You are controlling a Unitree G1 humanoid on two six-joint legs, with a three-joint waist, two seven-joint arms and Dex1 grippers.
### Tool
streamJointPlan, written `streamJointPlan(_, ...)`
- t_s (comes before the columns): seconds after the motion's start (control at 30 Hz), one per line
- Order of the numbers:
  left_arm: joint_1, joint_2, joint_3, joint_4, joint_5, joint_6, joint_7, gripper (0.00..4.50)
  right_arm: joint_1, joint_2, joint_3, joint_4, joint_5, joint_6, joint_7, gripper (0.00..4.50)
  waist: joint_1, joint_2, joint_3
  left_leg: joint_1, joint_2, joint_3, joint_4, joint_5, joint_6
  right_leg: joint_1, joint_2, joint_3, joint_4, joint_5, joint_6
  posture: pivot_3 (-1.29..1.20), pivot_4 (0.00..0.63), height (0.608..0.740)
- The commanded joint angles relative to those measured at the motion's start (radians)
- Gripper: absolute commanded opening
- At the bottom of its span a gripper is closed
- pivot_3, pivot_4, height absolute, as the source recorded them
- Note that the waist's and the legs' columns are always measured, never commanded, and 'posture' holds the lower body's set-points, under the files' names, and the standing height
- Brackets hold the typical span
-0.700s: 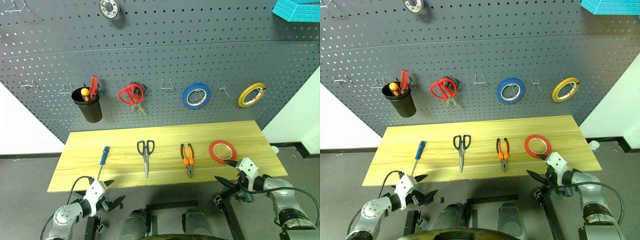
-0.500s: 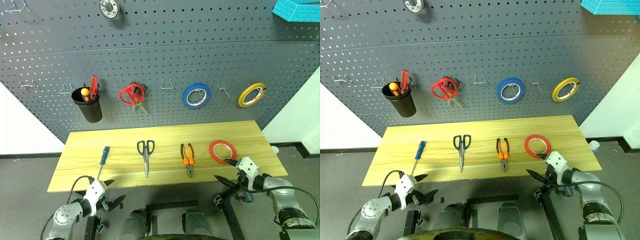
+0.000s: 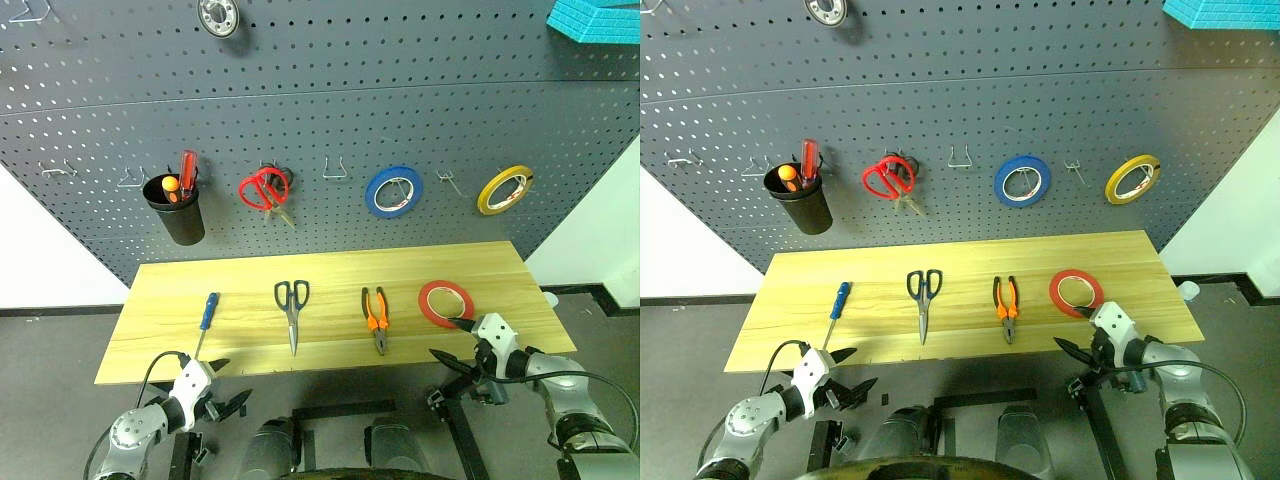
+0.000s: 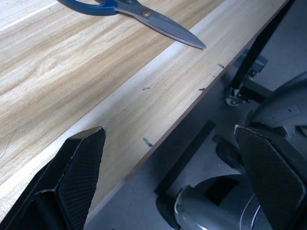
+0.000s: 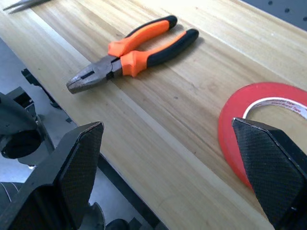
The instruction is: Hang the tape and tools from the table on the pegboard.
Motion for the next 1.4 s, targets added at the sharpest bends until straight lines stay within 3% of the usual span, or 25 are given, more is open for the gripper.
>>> streamJointPlan(0.03,-0.019,0.003,0.009,0.030,0.004,-0.034,0.000,4.47,-0.017,0.002,-0.004,0.001,-0.007,-0.024,-0.009,4.50,0.000,0.000,0.000,0.000,0.000,0.000,0.000,0.000,0.000,0.000,0.000,0.000,0.000,0.000,0.000,-0.09,0.047,0.725)
streamJointPlan(0.37,-0.027,-0.002,0.016,0.060,-0.006,-0.061,-0.014,4.47,-0.023,0.001,0.015,-0.050,-0.038,0.050,-0.052,4.50,0.000,0.000,0.000,0.000,0.000,0.000,-0.001,0.000,0.000,0.000,0.000,0.000,0.000,0.000,0.000,-0.09,0.047,0.725)
streamJointPlan(0.6,-0.064,-0.031,0.026,-0.020,-0.043,-0.010,-0.028,4.47,-0.048,0.005,0.011,-0.129,-0.030,0.101,-0.093,4.50,0.001,-0.001,0.001,0.000,0.000,0.000,0.000,0.000,0.000,0.000,0.000,0.000,0.000,-0.001,0.002,-0.09,0.053,0.725)
streamJointPlan(0.77,-0.147,-0.094,-0.021,-0.209,-0.023,0.154,0.019,4.47,-0.131,0.006,0.042,-0.102,-0.091,0.226,-0.189,4.50,0.008,-0.001,0.002,0.000,-0.001,-0.001,0.000,0.000,0.000,0.000,0.000,-0.001,0.001,0.000,0.000,-0.09,0.055,0.725)
streamJointPlan(0.97,-0.256,-0.172,-0.114,-0.384,0.096,0.400,0.165,4.47,-0.244,0.034,0.059,-0.056,-0.112,0.434,-0.247,4.50,0.008,-0.003,0.004,0.000,-0.002,-0.001,0.000,0.001,0.001,0.002,0.001,-0.001,0.001,0.001,0.002,-0.10,0.058,0.725)
streamJointPlan(1.1,-0.319,-0.203,-0.168,-0.424,0.070,0.563,0.101,4.47,-0.305,0.051,0.092,-0.030,-0.148,0.562,-0.280,4.50,0.000,-0.003,0.005,-0.001,-0.004,-0.001,-0.002,0.002,0.002,0.003,0.001,-0.001,0.001,0.002,0.005,-0.10,0.063,0.725)
streamJointPlan(1.4,-0.358,-0.195,-0.302,-0.475,0.081,0.637,-0.091,4.47,-0.411,0.091,0.151,0.132,-0.229,0.637,-0.357,4.50,-0.003,-0.004,0.009,-0.001,-0.005,0.001,-0.002,0.002,0.003,0.003,0.002,-0.001,0.003,0.002,0.005,-0.11,0.061,0.725)
